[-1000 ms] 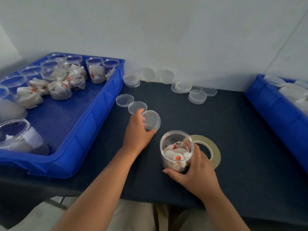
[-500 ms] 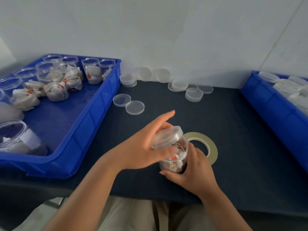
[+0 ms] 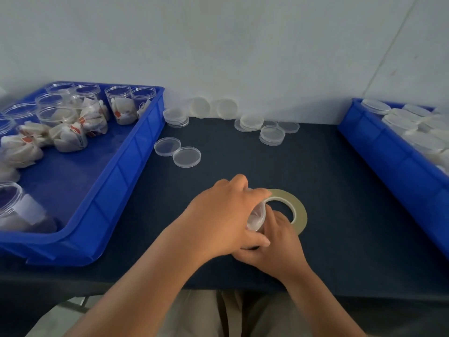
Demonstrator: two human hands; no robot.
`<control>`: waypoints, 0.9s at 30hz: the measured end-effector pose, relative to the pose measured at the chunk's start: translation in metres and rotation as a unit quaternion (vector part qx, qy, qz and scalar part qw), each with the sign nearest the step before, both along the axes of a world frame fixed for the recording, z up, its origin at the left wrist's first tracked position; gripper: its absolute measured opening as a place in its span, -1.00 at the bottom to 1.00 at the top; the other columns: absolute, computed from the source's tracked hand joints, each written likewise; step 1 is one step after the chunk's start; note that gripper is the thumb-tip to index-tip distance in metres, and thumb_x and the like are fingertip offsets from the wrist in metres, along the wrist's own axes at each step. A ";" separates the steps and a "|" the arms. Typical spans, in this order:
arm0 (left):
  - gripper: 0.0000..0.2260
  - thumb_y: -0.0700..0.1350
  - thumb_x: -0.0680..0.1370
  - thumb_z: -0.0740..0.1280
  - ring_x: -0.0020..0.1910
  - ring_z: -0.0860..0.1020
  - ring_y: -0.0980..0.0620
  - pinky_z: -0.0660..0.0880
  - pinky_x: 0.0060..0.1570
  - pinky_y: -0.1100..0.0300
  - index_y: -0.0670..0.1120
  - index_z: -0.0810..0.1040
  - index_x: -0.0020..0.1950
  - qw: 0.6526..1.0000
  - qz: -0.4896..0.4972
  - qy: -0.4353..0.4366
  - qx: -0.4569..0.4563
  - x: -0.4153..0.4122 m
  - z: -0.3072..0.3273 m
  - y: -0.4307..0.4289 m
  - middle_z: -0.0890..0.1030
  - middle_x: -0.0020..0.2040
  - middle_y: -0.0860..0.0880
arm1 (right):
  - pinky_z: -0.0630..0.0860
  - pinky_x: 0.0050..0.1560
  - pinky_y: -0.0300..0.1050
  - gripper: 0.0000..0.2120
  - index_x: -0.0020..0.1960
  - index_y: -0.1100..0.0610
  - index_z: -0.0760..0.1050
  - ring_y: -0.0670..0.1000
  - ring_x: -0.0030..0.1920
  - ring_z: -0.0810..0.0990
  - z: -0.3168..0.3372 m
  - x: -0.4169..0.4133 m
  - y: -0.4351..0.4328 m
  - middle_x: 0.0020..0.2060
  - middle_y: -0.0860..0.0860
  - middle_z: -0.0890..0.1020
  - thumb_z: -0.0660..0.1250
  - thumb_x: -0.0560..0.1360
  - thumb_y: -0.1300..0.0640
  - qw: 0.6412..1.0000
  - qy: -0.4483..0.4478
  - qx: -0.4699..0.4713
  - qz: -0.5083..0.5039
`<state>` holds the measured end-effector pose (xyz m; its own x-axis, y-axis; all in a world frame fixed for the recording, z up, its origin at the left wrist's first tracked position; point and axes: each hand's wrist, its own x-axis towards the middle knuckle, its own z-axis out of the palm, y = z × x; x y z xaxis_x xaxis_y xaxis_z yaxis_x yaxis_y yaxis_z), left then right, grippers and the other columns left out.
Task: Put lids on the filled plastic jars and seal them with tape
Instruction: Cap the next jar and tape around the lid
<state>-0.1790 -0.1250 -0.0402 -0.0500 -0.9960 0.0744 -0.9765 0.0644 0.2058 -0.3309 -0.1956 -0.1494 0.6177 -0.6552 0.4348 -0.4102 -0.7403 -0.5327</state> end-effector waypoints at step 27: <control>-0.15 0.49 0.43 0.35 0.44 0.22 0.32 0.23 0.20 0.38 0.24 0.16 0.63 0.992 0.037 0.113 -0.044 0.017 -0.009 0.016 0.26 0.49 0.31 | 0.60 0.09 -0.19 -0.27 0.37 -0.08 0.46 -0.06 0.18 0.65 0.005 -0.010 -0.006 0.16 -0.20 0.63 0.67 0.30 -0.21 0.984 -0.106 0.132 0.047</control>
<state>-0.1618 -0.1089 -0.0495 0.0512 -0.9855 0.1620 -0.9084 0.0214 0.4175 -0.3413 -0.2017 -0.1445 0.5945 -0.7071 0.3827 -0.2049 -0.5935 -0.7783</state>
